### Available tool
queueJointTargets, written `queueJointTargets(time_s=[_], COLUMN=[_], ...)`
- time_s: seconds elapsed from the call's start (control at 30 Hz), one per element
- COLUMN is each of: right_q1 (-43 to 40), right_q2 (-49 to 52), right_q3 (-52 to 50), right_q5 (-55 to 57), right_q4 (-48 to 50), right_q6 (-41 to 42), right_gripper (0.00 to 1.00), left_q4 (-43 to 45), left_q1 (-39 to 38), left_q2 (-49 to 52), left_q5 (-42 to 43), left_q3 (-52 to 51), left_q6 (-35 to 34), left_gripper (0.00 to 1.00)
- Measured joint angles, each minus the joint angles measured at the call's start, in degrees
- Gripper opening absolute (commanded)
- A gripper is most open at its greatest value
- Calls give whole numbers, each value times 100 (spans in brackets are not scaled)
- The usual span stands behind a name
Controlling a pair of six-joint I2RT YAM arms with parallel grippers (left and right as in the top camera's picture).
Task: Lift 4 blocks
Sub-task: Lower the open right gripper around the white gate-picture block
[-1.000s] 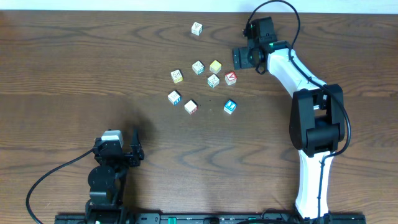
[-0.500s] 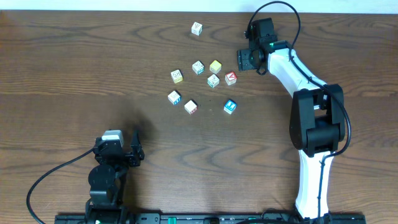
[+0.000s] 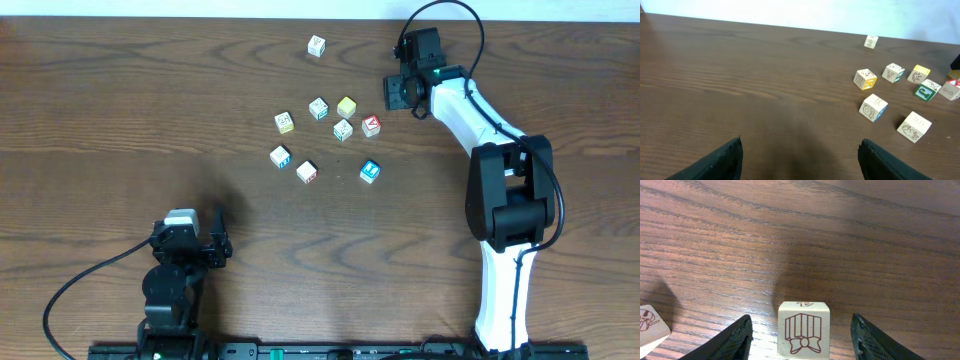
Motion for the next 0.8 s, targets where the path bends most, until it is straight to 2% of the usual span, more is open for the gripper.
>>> queueJointTargets(time_s=[0.43,0.53,0.8], right_q1=[0,0,0], right_q2=[0,0,0], right_q3=[2,2,0], right_q5=[0,-4,2], right_q4=[-20,-20,-118], right_q6=[249,258,175], right_gripper=[56,49,53], left_q4=[0,2,0], left_q1=[0,0,0], left_q2=[39,39,39], left_q5=[-2,-2,0], left_q3=[0,0,0], left_q6=[0,2,0], left_gripper=[75,74,74])
